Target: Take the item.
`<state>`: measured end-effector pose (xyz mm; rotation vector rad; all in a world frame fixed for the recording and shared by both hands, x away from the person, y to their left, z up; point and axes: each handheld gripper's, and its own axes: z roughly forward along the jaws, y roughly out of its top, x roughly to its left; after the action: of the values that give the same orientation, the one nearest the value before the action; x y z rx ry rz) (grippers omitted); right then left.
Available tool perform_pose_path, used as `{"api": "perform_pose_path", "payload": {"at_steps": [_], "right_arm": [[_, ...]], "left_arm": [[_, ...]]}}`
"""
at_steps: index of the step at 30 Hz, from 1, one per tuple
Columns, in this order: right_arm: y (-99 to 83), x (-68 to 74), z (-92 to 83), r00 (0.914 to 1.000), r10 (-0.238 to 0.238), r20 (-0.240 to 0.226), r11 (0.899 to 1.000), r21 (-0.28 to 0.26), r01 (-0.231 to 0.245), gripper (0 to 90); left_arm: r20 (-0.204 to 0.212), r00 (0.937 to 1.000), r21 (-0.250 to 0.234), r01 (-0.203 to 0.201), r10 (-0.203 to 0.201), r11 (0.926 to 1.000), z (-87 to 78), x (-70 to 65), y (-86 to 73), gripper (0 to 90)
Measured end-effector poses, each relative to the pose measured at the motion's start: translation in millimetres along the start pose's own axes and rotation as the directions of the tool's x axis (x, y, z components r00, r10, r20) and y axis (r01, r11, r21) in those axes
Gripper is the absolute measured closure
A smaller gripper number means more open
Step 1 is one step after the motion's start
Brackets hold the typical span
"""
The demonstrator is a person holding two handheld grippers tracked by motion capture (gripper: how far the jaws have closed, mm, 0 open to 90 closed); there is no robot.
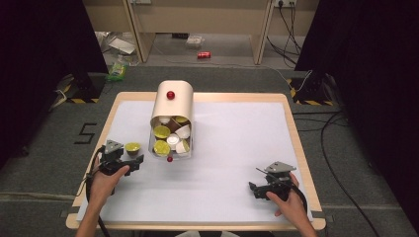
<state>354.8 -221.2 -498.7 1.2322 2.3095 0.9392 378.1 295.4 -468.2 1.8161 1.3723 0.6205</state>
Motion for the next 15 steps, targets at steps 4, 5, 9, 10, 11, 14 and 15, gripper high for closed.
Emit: {"api": "perform_pose_path", "payload": {"at_steps": [4,5,9,10,11,14,15], "right_arm": [[0.0,0.0,0.0,1.0,0.0,0.0,1.0,0.0,0.0,0.5],[0.0,0.0,0.0,1.0,0.0,0.0,1.0,0.0,0.0,0.5],[0.0,0.1,0.1,1.0,0.001,0.0,1.0,0.0,-0.001,0.5],[0.0,0.1,0.0,1.0,0.0,0.0,1.0,0.0,0.0,0.5],[0.0,0.0,0.0,1.0,0.0,0.0,1.0,0.0,0.0,0.5],[0.0,0.0,0.0,1.0,0.0,0.0,1.0,0.0,0.0,0.5],[0.0,0.0,0.0,1.0,0.0,0.0,1.0,0.0,0.0,0.5]], "left_arm": [[0.002,1.0,-0.016,-0.005,0.005,0.9999,-6.9,-2.8,-2.3,15.3],[0.005,1.0,-0.016,-0.005,0.005,0.9999,-8.6,-3.4,-3.2,15.3],[0.009,0.9999,-0.021,-0.007,0.007,0.9997,-14.0,-4.8,-7.0,15.3],[0.013,0.9999,-0.021,-0.005,0.005,0.9998,-14.8,-5.1,-8.0,15.3],[0.016,0.9999,-0.022,-0.001,0.001,0.9998,-15.3,-5.6,-9.2,15.3],[0.016,0.9999,-0.016,-0.006,0.006,0.9999,-15.5,-8.0,-12.6,15.3],[0.017,0.9998,-0.014,-0.009,0.009,0.9999,-15.4,-9.0,-13.7,15.3]]}}
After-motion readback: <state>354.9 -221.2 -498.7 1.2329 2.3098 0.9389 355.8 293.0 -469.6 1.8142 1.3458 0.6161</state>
